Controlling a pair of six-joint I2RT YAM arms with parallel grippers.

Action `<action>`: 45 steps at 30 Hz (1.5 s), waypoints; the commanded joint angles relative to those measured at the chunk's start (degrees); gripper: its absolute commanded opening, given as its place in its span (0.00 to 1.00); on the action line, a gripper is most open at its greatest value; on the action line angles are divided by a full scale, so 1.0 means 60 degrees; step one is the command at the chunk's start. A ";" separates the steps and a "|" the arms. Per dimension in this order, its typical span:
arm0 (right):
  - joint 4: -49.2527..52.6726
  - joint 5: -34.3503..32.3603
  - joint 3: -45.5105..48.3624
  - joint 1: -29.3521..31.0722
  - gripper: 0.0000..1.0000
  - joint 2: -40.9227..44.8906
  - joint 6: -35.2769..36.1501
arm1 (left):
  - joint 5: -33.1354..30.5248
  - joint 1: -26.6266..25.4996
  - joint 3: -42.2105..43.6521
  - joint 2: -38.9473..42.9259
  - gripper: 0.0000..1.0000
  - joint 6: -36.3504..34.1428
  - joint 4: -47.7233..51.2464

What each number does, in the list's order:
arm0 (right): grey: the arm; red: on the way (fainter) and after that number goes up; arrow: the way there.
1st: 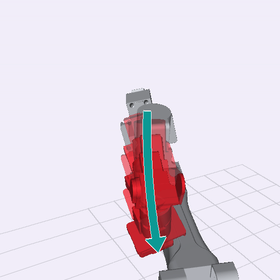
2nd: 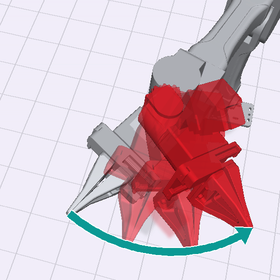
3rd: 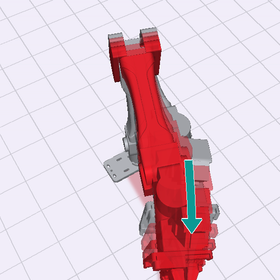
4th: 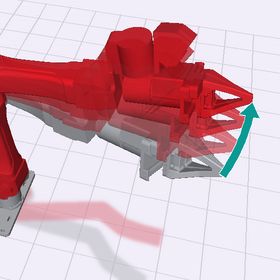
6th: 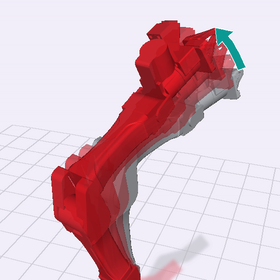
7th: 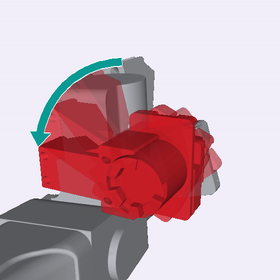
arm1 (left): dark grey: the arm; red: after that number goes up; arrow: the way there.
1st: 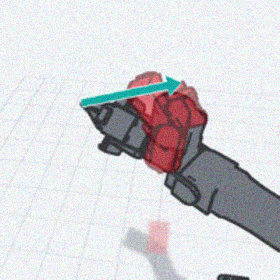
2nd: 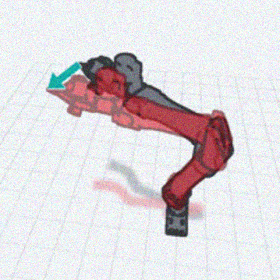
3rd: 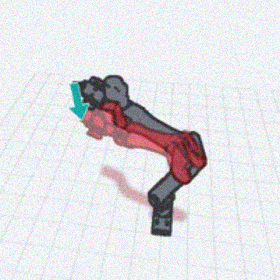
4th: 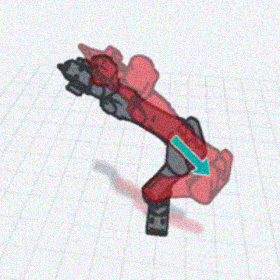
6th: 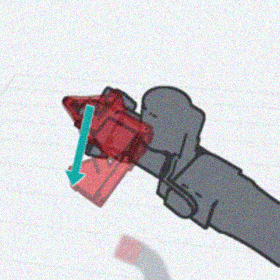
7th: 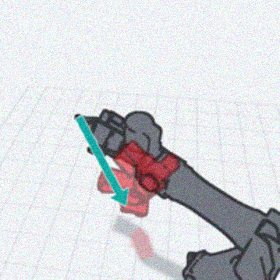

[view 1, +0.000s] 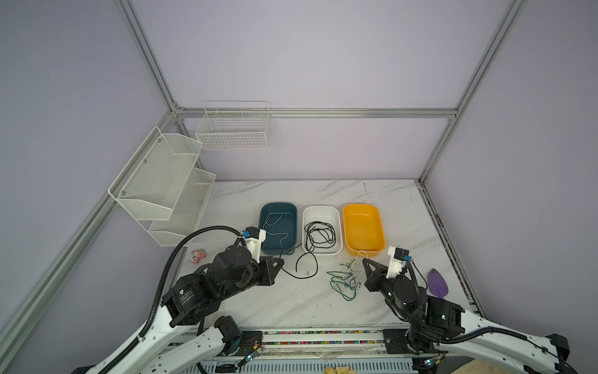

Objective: Untangle the cables
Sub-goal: 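Carry the black wire over the white tray with the left gripper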

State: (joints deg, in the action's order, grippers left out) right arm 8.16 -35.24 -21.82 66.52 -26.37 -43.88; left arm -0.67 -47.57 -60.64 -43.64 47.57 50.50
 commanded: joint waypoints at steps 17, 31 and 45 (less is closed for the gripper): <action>-0.0300 0.0439 0.0180 -0.0028 0.00 0.0608 0.0245 | 0.3126 0.2364 -0.3786 -0.5399 0.00 -0.2789 -0.2381; -0.0314 0.0690 0.0340 -0.0031 0.00 0.0854 0.0238 | 0.3048 0.3080 -0.3329 -0.7493 0.00 -0.3398 -0.3013; -0.0495 0.0894 0.0356 -0.0035 0.00 0.0674 0.0150 | 0.2454 0.3080 -0.3335 -0.9363 0.00 -0.3693 -0.3069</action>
State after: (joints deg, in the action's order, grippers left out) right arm 6.63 -30.15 -20.58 66.52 -22.20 -42.78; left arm 15.79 -29.26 -78.24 -99.98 27.38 33.87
